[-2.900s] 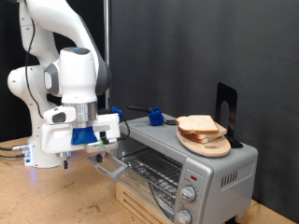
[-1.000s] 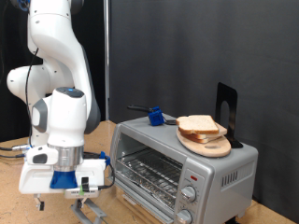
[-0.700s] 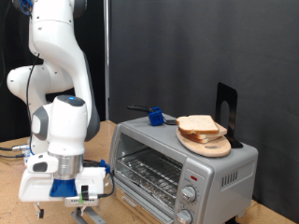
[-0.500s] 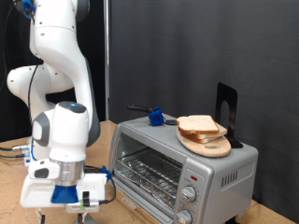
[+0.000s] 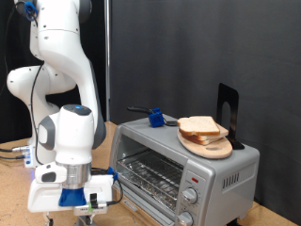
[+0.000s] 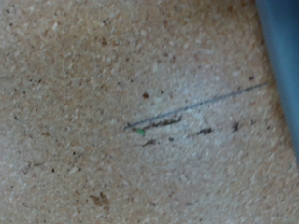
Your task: Make a piece of toast with the oven
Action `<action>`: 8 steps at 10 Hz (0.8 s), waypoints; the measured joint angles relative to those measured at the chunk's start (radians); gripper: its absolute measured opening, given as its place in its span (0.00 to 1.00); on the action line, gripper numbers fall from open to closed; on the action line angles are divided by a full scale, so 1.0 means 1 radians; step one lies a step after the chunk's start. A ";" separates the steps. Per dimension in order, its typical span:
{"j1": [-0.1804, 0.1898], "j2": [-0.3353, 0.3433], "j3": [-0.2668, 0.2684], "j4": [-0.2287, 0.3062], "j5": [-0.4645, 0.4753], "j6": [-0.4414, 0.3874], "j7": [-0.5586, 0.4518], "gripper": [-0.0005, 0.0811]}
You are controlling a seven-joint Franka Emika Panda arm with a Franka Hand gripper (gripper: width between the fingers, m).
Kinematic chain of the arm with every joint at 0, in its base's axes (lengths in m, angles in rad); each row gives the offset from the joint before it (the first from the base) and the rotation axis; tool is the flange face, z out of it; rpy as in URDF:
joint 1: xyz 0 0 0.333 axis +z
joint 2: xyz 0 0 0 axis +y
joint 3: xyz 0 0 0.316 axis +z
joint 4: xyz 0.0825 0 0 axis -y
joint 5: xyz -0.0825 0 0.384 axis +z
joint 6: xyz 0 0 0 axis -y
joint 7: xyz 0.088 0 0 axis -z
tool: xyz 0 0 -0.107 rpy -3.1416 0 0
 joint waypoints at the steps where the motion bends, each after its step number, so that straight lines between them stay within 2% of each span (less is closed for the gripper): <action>1: -0.042 -0.027 0.035 -0.020 0.039 -0.014 -0.075 0.99; 2: -0.075 -0.063 0.056 -0.041 0.072 -0.029 -0.133 0.99; 3: -0.093 -0.097 0.062 -0.059 0.087 -0.041 -0.162 0.99; 6: -0.120 -0.177 0.061 -0.106 0.090 -0.053 -0.186 0.99; 7: -0.120 -0.175 0.061 -0.105 0.090 -0.053 -0.186 0.99; 8: -0.131 -0.177 0.079 -0.105 0.157 -0.064 -0.246 0.99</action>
